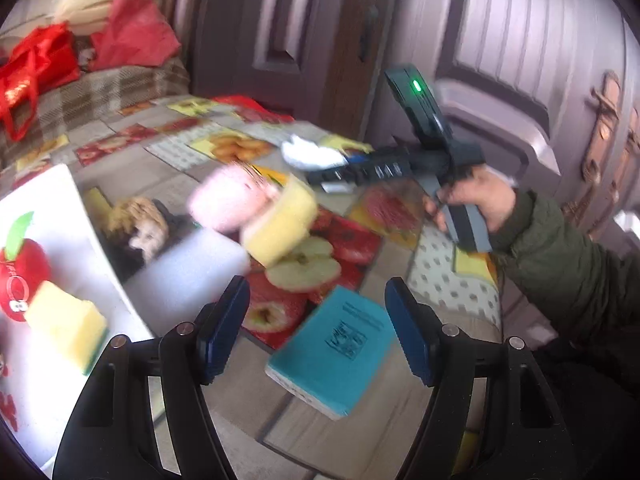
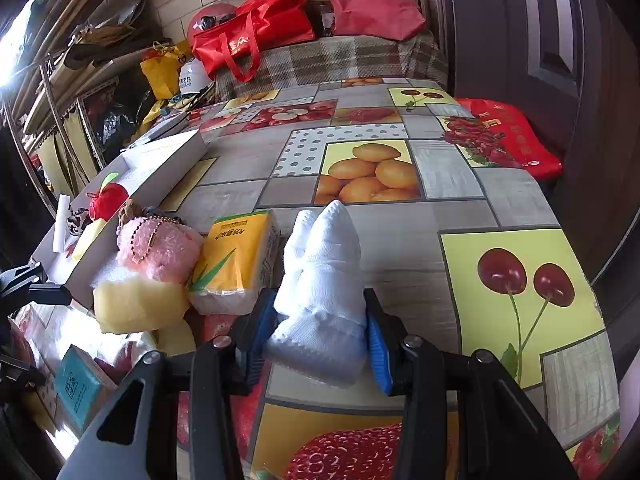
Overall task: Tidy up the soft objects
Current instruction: 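Grasp the white sock with the right tool while the left tool grasps the teal tissue pack, then lift the teal tissue pack with the left tool while the right tool lifts the sock, then carry the tissue pack and sock into the white box while both tools open to release, then withdraw both open tools from the box back toward the table items, then grasp the pale yellow sponge with the right tool while the left tool reaches the white foam sheet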
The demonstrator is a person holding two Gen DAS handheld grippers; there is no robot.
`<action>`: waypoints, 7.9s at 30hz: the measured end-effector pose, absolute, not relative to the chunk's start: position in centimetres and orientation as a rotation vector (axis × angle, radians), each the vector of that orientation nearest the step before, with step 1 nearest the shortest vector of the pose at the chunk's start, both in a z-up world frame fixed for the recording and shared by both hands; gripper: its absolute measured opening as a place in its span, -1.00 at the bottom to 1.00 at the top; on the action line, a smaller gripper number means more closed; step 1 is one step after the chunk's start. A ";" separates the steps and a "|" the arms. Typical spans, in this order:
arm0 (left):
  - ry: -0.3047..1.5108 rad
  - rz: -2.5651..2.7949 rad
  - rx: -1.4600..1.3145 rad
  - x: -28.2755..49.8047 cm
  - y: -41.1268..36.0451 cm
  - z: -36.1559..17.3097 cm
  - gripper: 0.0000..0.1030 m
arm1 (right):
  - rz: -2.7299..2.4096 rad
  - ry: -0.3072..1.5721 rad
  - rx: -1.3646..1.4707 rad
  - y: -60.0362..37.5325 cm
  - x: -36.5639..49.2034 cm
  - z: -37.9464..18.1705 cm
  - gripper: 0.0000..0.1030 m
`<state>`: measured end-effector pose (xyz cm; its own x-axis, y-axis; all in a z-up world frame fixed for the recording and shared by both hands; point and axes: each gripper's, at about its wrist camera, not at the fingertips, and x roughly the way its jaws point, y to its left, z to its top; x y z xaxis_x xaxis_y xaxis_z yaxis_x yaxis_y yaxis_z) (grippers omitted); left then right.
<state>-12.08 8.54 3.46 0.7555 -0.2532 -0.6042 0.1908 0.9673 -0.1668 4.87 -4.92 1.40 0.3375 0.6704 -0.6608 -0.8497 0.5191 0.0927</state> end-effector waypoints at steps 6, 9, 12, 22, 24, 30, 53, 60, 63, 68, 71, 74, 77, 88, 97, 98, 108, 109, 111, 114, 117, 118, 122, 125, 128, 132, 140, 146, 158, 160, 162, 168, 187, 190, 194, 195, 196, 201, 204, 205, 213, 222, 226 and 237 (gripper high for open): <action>0.772 -0.232 0.049 -11.6 5.8 2.2 0.36 | 1.010 0.718 -0.274 -5.0 5.2 1.3 -0.17; 0.831 -0.185 0.074 -10.8 5.5 1.3 0.36 | 1.005 0.705 -0.265 -5.1 5.1 1.5 -0.17; 0.873 -0.165 0.096 -10.2 5.0 0.5 0.36 | 0.995 0.686 -0.265 -5.1 4.8 1.7 -0.17; 0.658 -0.097 0.103 -13.7 5.6 2.8 -0.01 | 0.941 0.533 -0.229 -6.4 3.3 3.3 -0.17; 0.576 -0.044 0.085 -15.0 6.4 3.7 -0.01 | 0.946 0.459 -0.226 -6.8 2.1 3.9 -0.17; 0.447 0.182 0.110 -17.8 9.2 4.5 -0.01 | 0.984 0.367 -0.188 -6.5 -0.5 4.8 -0.17; 0.333 0.469 -0.137 -23.4 18.7 4.7 0.00 | 1.187 0.283 -0.197 -0.3 -9.2 4.7 -0.17; 0.332 0.470 -0.133 -23.5 18.5 4.7 0.00 | 1.204 0.304 -0.218 0.6 -9.5 4.3 -0.17; 0.334 0.470 -0.135 -23.5 18.4 4.7 0.00 | 1.204 0.315 -0.218 0.7 -9.5 4.3 -0.17; 0.337 0.479 -0.136 -23.5 18.5 4.6 0.00 | 1.222 0.317 -0.230 1.4 -10.0 4.2 -0.17; 0.336 0.488 -0.142 -23.6 18.7 4.6 0.00 | 1.242 0.324 -0.242 2.1 -10.4 4.1 -0.17; 0.337 0.494 -0.150 -23.7 18.9 4.5 0.00 | 1.261 0.347 -0.250 3.1 -10.6 3.8 -0.17; 0.340 0.499 -0.159 -23.6 19.1 4.5 0.00 | 1.282 0.366 -0.258 4.2 -11.1 3.6 -0.17; 0.350 0.538 -0.188 -23.7 20.9 4.4 0.00 | 1.363 0.392 -0.330 8.3 -13.5 2.7 -0.18; 0.365 0.555 -0.293 -24.2 23.9 4.0 0.00 | 1.423 0.393 -0.438 11.8 -15.8 2.0 -0.18; 0.365 0.558 -0.300 -24.2 24.0 4.0 0.00 | 1.428 0.401 -0.445 12.1 -15.8 1.9 -0.18; 0.390 0.562 -0.356 -24.1 25.5 3.6 0.00 | 1.457 0.504 -0.429 13.8 -14.8 1.4 -0.18; 0.391 0.564 -0.361 -24.1 25.6 3.6 0.00 | 1.459 0.516 -0.426 14.0 -14.7 1.3 -0.18; 0.389 0.568 -0.368 -24.1 25.7 3.6 0.00 | 1.461 0.544 -0.422 14.5 -14.4 1.1 -0.18; 0.387 0.570 -0.375 -24.3 25.8 3.6 0.00 | 1.449 0.581 -0.411 15.0 -14.0 0.9 -0.18; 0.389 0.570 -0.370 -24.2 25.8 3.6 0.00 | 1.414 0.592 -0.406 15.6 -13.6 0.8 -0.18; 0.389 0.570 -0.368 -24.3 25.8 3.6 0.00 | 1.395 0.592 -0.407 15.8 -13.5 0.8 -0.18; 0.388 0.570 -0.370 -24.3 25.8 3.6 0.00 | 1.293 0.588 -0.385 16.5 -12.2 1.0 -0.18; 0.389 0.575 -0.373 -24.2 25.8 3.7 0.00 | 1.237 0.602 -0.333 16.6 -10.8 1.2 -0.18; 0.388 0.589 -0.373 -24.1 25.9 3.7 0.00 | 1.235 0.598 -0.318 16.5 -10.6 1.4 -0.18; 0.386 0.642 -0.333 -23.4 25.7 4.0 0.00 | 1.254 0.527 -0.354 16.3 -12.2 1.8 -0.18; 0.412 0.718 -0.200 -21.1 24.7 4.1 0.06 | 1.263 0.452 -0.382 16.2 -13.2 2.2 -0.11; 0.349 0.742 -0.236 -22.5 25.1 4.4 1.00 | 1.228 0.451 -0.370 16.2 -12.8 2.2 0.79; 0.316 0.753 -0.230 -23.1 24.8 4.6 1.00 | 1.211 0.417 -0.352 15.8 -13.0 2.4 0.89; 0.311 0.753 -0.236 -23.3 24.8 4.6 1.00 | 1.211 0.413 -0.353 15.8 -13.1 2.4 0.89; 0.311 0.752 -0.238 -23.3 24.8 4.7 1.00 | 1.211 0.411 -0.353 15.8 -13.1 2.4 0.90; 0.312 0.752 -0.238 -23.4 24.9 4.7 1.00 | 1.214 0.408 -0.349 15.6 -13.1 2.5 1.00; 0.241 0.742 -0.177 -24.2 23.0 5.2 1.00 | 1.226 0.290 -0.353 12.9 -15.4 3.1 0.99; 0.200 0.712 -0.199 -24.9 22.7 5.4 1.00 | 1.207 0.184 -0.280 10.1 -16.0 3.9 0.99; 0.198 0.727 -0.185 -24.9 22.2 5.5 1.00 | 1.189 0.075 -0.090 5.6 -15.6 5.8 1.00; 0.188 0.725 -0.176 -25.0 21.9 5.6 1.00 | 1.162 0.051 -0.032 4.3 -15.3 6.2 1.00; 0.178 0.718 -0.169 -25.1 21.7 5.7 1.00 | 1.138 0.041 0.005 3.3 -14.9 6.5 1.00; 0.159 0.583 -0.163 -25.0 20.1 6.1 1.00 | 1.190 0.088 -0.041 1.6 -12.8 6.8 1.00; 0.207 0.513 -0.181 -24.1 19.4 5.8 1.00 | 1.194 0.114 -0.130 0.5 -11.6 6.0 1.00; 0.224 0.494 -0.177 -23.7 19.1 5.8 1.00 | 1.193 0.135 -0.148 0.1 -10.8 5.9 1.00; 0.303 0.300 -0.124 -20.9 15.4 5.7 0.99 | 1.040 0.456 -0.225 -3.4 -2.4 3.9 1.00; 0.405 0.181 -0.015 -17.6 11.5 5.5 0.99 | 1.197 0.428 -0.445 -1.4 -5.9 3.1 0.61; 0.424 0.168 0.006 -17.1 11.1 5.4 0.99 | 1.185 0.453 -0.500 1.2 -6.2 2.2 0.58; 0.512 0.002 -0.012 -14.3 9.5 4.8 0.99 | 1.025 0.562 -0.447 -3.1 -0.4 1.9 0.04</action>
<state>-14.28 9.51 4.84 0.8719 -0.0016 -0.4896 -0.0045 0.9999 -0.0112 -0.41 -3.08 1.90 0.4013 0.6680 -0.6267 -0.8878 0.4520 -0.0867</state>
